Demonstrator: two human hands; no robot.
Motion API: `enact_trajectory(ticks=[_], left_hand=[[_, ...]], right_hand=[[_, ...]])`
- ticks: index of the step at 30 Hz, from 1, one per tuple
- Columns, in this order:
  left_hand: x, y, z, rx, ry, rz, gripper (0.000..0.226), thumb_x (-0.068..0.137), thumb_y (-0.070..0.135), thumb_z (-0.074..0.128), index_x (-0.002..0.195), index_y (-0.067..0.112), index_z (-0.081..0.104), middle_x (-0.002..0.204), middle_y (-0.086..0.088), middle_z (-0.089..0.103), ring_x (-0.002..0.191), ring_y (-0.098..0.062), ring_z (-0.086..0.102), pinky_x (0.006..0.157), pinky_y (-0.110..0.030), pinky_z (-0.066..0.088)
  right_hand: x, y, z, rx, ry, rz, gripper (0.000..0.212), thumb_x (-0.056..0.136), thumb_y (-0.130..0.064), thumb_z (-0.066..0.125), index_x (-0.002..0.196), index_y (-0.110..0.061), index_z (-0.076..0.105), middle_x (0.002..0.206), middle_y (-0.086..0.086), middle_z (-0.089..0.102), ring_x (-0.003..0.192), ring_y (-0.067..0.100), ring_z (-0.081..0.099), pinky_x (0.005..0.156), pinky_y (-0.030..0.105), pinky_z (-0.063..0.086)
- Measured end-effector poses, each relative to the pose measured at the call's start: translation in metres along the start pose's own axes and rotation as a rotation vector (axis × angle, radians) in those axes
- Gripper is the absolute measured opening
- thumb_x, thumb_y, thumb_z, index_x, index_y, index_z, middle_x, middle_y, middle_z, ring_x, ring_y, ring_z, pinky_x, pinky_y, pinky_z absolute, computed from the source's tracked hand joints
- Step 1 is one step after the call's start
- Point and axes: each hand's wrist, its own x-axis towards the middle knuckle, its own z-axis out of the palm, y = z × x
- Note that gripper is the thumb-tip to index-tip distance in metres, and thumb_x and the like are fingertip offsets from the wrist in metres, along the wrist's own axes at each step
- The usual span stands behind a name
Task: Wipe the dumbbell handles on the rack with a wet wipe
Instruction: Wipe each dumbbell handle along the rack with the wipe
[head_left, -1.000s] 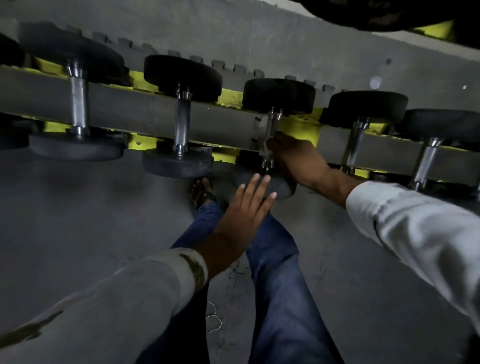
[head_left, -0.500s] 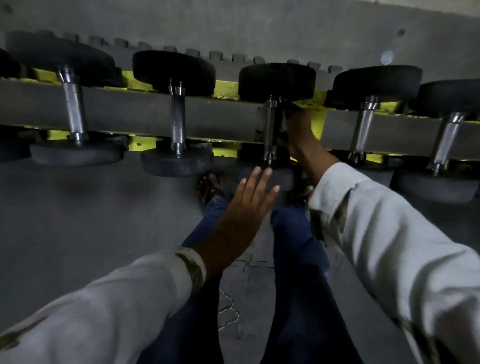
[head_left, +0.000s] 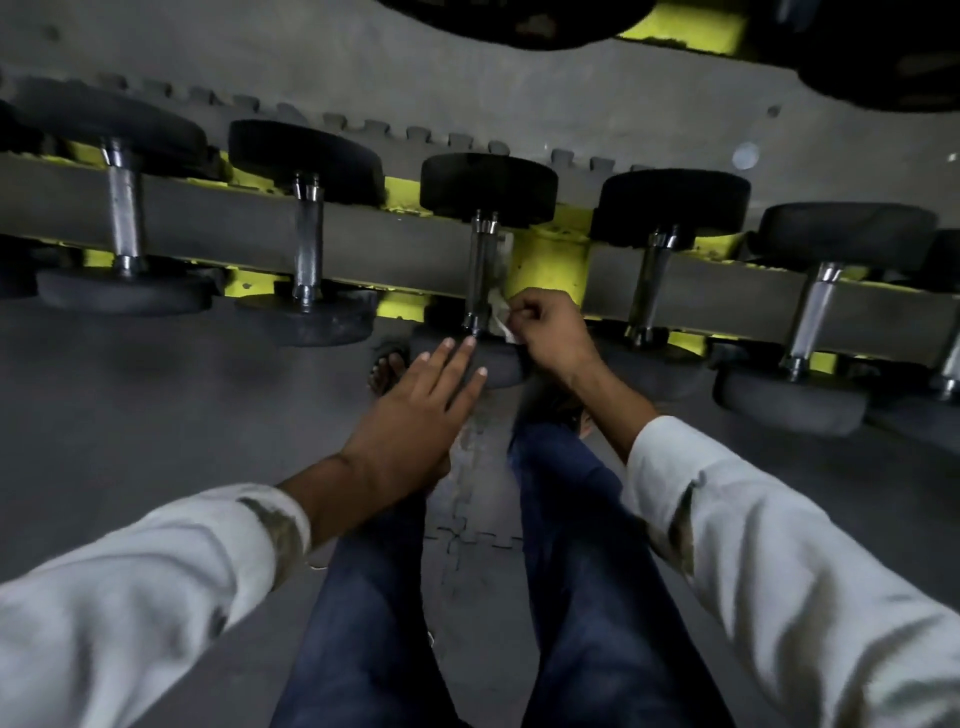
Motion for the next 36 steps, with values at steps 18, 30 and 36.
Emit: enact_trajectory(ticks=[18, 30, 36], left_hand=[[0.11, 0.153, -0.033, -0.126, -0.015, 0.042, 0.114, 0.088, 0.044, 0.07, 0.164, 0.018, -0.012, 0.164, -0.024, -0.029, 0.156, -0.04, -0.017, 0.128, -0.05, 0.008], [0.117, 0.157, -0.027, -0.059, -0.074, 0.04, 0.133, 0.079, 0.056, 0.076, 0.161, 0.014, -0.019, 0.155, -0.029, -0.04, 0.153, -0.046, -0.02, 0.127, -0.054, 0.011], [0.116, 0.157, -0.03, -0.083, -0.077, 0.051, 0.132, 0.079, 0.055, 0.076, 0.162, 0.013, -0.018, 0.159, -0.03, -0.034, 0.154, -0.047, -0.018, 0.126, -0.055, 0.013]], right_hand=[[-0.005, 0.056, -0.176, -1.174, -0.296, -0.743, 0.029, 0.097, -0.028, 0.046, 0.114, -0.022, 0.069, 0.124, 0.006, 0.068, 0.109, 0.031, 0.066, 0.08, 0.034, 0.052], [0.008, 0.019, -0.149, -1.293, -0.469, -0.57, 0.022, 0.098, -0.023, 0.052, 0.099, -0.01, 0.07, 0.107, 0.017, 0.069, 0.099, 0.036, 0.068, 0.069, 0.032, 0.044], [-0.014, 0.063, -0.17, -0.872, -0.25, -0.511, 0.029, 0.096, -0.039, 0.051, 0.104, -0.014, 0.065, 0.111, 0.011, 0.062, 0.101, 0.033, 0.061, 0.074, 0.038, 0.049]])
